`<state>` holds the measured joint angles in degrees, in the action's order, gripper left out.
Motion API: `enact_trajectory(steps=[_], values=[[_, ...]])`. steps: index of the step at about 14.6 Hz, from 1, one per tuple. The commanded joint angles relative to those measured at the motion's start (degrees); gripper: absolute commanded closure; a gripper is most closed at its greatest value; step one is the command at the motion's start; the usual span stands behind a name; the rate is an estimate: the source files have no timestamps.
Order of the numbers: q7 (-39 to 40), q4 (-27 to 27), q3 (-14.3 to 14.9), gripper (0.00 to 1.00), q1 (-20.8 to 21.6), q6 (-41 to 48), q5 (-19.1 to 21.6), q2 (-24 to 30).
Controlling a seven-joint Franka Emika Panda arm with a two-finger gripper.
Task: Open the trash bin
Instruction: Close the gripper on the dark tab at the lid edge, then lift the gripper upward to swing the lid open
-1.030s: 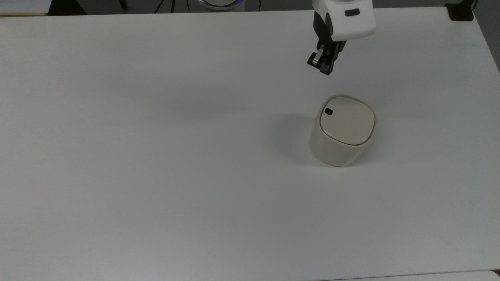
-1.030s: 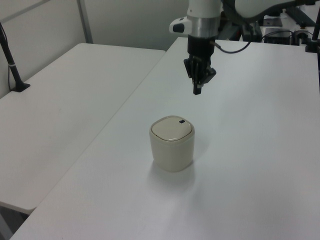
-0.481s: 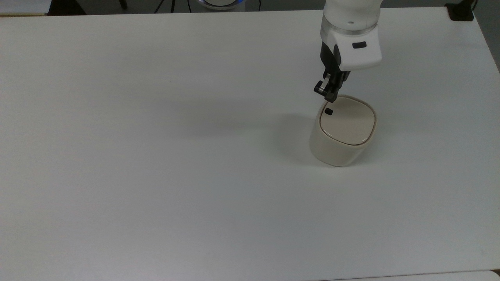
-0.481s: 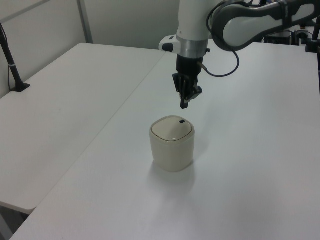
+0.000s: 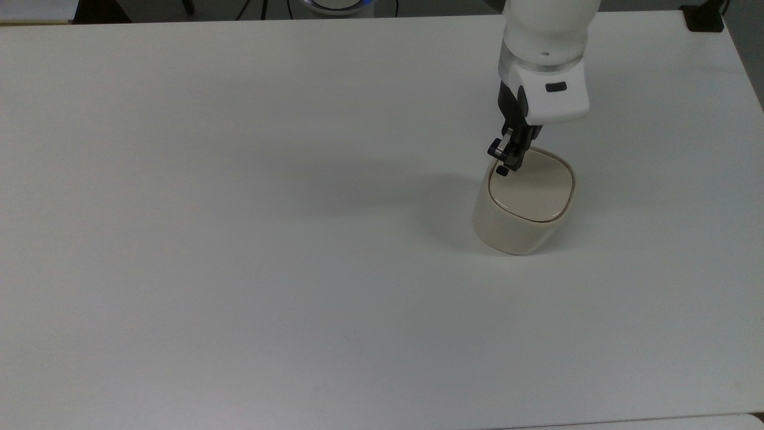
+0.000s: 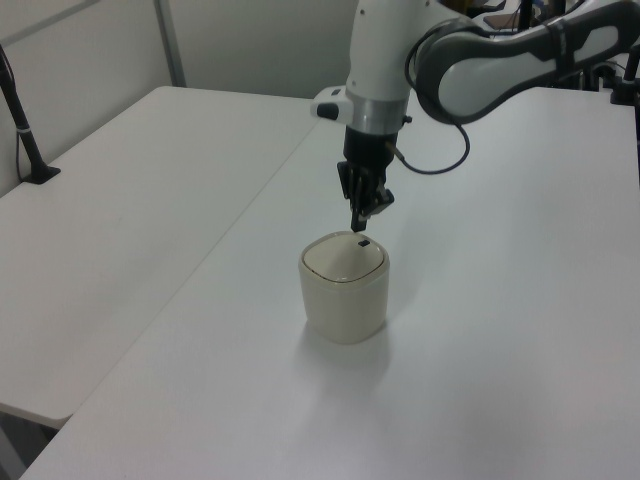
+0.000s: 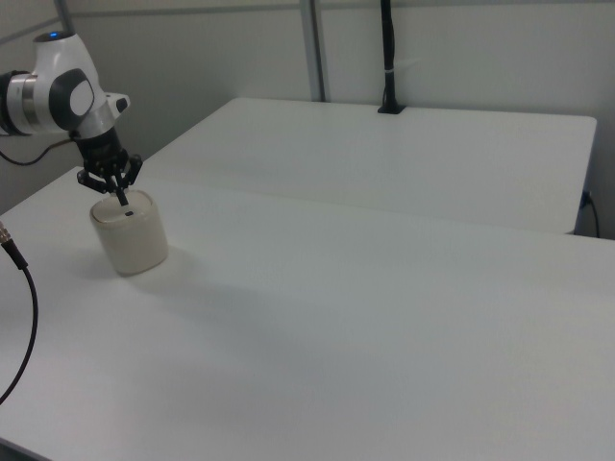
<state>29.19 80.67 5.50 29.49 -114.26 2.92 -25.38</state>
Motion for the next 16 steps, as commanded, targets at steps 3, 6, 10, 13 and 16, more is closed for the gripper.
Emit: enact_trajectory(steps=[3,6,10,13,16], values=[[-1.8,0.0,0.9,1.0,2.1,-1.2,-3.6,-2.6],[-1.9,-0.1,0.9,1.0,2.2,-1.1,-4.2,-3.0],[-2.7,-0.2,1.0,1.0,1.6,-0.1,-3.7,0.4],[-2.8,-0.4,2.0,1.0,0.9,6.6,-3.4,4.1],[-4.0,-0.2,2.0,0.99,-3.2,12.4,-3.3,8.1]])
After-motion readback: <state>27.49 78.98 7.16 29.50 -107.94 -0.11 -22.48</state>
